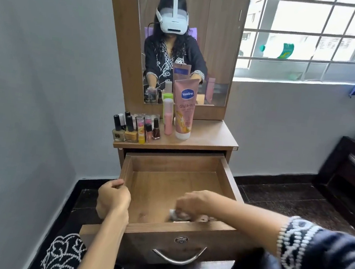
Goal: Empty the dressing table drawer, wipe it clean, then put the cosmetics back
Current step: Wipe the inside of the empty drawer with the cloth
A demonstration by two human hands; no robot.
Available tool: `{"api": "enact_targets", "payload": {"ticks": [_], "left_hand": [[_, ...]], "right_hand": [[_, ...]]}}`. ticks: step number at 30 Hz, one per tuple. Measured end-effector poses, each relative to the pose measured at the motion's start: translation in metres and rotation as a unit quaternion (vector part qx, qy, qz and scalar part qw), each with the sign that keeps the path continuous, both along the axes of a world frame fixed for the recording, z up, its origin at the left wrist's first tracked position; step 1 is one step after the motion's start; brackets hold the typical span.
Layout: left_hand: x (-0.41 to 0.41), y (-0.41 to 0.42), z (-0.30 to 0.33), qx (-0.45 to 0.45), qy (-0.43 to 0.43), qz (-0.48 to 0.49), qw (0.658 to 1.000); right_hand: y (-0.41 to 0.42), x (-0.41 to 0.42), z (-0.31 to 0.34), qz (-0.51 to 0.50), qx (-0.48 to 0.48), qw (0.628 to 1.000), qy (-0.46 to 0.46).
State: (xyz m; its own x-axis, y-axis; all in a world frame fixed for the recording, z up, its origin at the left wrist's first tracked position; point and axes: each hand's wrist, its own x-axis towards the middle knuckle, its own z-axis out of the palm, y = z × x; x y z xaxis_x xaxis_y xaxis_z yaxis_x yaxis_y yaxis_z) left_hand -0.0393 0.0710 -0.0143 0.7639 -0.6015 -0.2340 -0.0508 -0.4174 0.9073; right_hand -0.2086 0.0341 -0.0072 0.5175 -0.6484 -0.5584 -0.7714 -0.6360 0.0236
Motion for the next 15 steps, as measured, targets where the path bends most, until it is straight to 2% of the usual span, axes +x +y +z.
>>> {"api": "enact_targets", "payload": {"ticks": [3, 9, 15], "left_hand": [[0.001, 0.0, -0.001, -0.002, 0.006, 0.001, 1.0], [0.003, 0.0, -0.003, -0.001, 0.002, 0.0, 1.0], [0.004, -0.003, -0.006, 0.007, -0.005, 0.003, 1.0]], "right_hand": [[0.007, -0.047, 0.009, -0.029, -0.009, 0.999, 0.014], [-0.019, -0.057, -0.003, -0.027, -0.027, 0.999, -0.002], [-0.093, -0.059, -0.018, -0.133, -0.14, 0.979, -0.069]]}}
